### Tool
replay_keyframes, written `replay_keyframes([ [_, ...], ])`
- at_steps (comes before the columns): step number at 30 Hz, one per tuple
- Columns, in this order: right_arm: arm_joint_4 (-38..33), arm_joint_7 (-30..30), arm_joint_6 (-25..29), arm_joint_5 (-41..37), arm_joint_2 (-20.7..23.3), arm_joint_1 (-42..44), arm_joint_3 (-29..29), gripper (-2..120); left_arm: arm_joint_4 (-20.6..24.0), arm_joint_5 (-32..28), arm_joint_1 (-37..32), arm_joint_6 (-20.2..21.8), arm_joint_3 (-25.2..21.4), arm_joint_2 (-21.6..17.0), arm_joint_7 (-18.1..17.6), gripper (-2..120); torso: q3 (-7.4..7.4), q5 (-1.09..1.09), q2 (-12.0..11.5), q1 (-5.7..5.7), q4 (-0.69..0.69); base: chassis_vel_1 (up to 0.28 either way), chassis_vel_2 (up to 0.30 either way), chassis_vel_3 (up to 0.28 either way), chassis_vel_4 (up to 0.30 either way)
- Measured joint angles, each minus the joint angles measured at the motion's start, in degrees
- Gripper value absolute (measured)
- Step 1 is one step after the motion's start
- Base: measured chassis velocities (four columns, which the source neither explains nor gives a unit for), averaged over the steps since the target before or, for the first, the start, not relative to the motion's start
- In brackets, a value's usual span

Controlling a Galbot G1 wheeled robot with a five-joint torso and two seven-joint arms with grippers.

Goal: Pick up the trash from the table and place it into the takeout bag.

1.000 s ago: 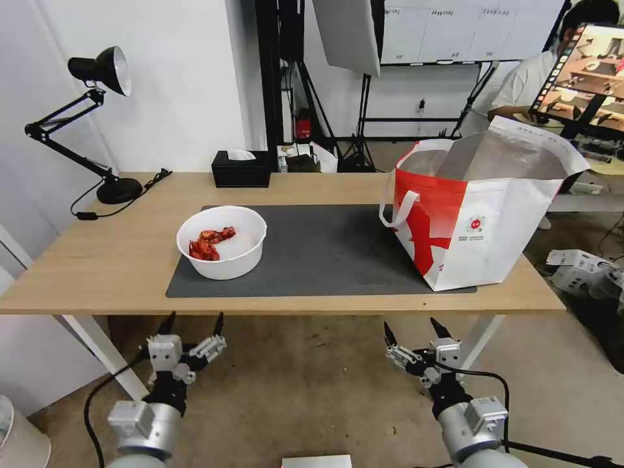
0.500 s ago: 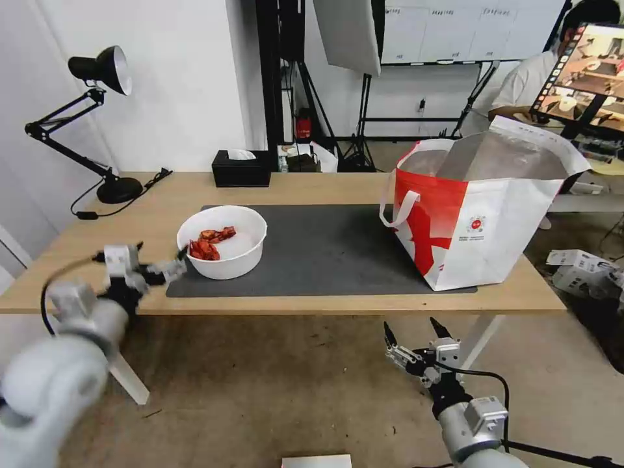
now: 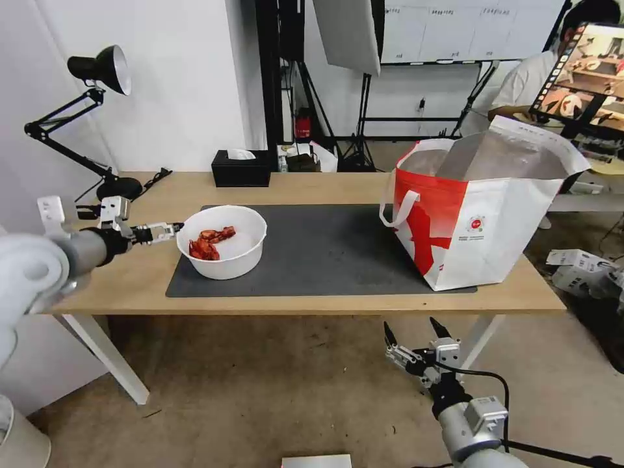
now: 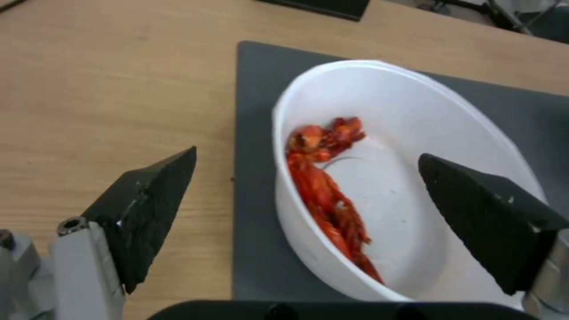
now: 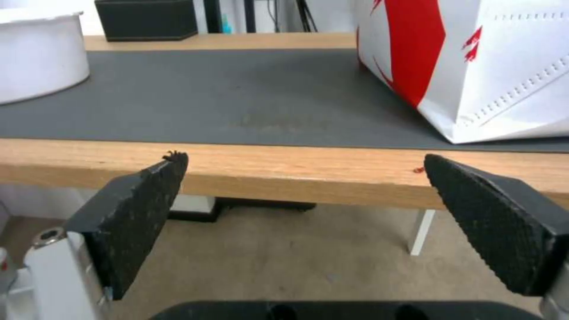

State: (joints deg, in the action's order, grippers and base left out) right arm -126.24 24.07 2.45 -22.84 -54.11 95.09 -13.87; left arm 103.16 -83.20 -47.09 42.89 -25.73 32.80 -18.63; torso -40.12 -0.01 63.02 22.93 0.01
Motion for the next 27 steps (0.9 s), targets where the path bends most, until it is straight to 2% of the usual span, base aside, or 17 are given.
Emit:
replay_keyframes([
  [3, 0.0, 0.0, 0.0, 0.0, 0.0, 0.0, 0.0, 100, -2.2, 0.1, 1.8, -0.1, 2.3, 1.0, 0.0, 100, 0.00, 0.00, 0.0, 0.00, 0.00, 0.000, 0.000, 0.000, 0.000],
  [13, 0.0, 0.0, 0.0, 0.0, 0.0, 0.0, 0.0, 100, -5.7, 1.4, 4.6, -0.4, 6.4, 4.3, -0.3, 100, 0.00, 0.00, 0.0, -0.01, 0.00, 0.000, 0.000, 0.000, 0.000],
  [19, 0.0, 0.0, 0.0, 0.0, 0.0, 0.0, 0.0, 100, -9.0, 0.8, 8.1, -0.6, 10.7, 5.6, -1.8, 100, 0.01, 0.01, 0.0, -0.01, -0.01, 0.000, 0.000, 0.000, 0.000],
  [27, 0.0, 0.0, 0.0, 0.0, 0.0, 0.0, 0.0, 100, -12.6, -1.3, 11.2, -0.7, 13.9, 6.9, -4.2, 99, 0.01, 0.01, 0.0, -0.01, -0.01, 0.000, 0.000, 0.000, 0.000],
])
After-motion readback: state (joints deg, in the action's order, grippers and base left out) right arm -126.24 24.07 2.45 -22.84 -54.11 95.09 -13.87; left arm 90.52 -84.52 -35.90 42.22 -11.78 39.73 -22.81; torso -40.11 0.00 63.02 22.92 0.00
